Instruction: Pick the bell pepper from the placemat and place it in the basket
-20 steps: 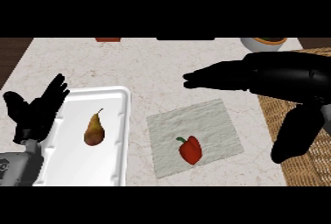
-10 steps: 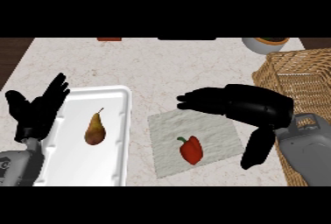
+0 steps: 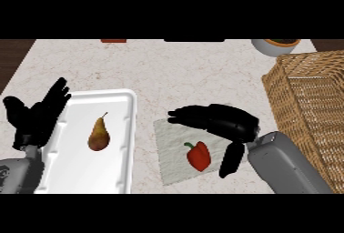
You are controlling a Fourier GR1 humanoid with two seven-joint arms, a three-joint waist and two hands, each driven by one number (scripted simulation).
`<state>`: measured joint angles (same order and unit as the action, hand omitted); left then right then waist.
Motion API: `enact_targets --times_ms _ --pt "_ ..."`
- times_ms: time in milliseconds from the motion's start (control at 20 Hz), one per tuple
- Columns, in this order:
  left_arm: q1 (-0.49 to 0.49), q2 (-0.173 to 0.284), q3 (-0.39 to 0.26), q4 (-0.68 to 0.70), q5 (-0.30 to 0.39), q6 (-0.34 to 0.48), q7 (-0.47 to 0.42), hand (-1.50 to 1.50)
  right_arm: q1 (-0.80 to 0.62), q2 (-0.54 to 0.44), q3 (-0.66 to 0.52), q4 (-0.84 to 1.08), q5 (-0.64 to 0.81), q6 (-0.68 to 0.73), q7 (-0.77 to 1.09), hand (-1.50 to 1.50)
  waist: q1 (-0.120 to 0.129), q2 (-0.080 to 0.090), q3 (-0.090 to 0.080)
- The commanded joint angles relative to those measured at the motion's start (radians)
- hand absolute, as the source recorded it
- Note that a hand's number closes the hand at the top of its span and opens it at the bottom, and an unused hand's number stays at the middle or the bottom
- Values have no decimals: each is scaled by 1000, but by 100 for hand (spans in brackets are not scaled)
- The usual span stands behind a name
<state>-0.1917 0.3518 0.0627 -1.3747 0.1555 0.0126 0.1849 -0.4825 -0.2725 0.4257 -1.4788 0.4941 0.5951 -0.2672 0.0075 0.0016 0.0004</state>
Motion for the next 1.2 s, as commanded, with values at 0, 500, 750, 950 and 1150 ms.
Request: enact_targets --times_ms 0,500,750,950,1150 --pt "8 -12 1 -62 -10 2 75 0 0 7 -3 54 84 4 -30 -150 -3 -2 0" --pt "-30 -44 23 -43 -28 -7 81 0 -37 60 44 306 294 -103 -173 -150 -1 0 0" --pt "-73 -56 35 17 -64 -13 53 0 -69 80 -25 283 299 -31 -198 -150 -5 -1 0" --pt "-20 -52 70 34 -51 -60 -11 0 -36 123 -24 306 330 -33 -224 -150 -5 -1 0" --pt "-48 -63 69 17 -57 -50 39 0 76 88 12 209 344 -11 -273 -150 -10 -2 0"
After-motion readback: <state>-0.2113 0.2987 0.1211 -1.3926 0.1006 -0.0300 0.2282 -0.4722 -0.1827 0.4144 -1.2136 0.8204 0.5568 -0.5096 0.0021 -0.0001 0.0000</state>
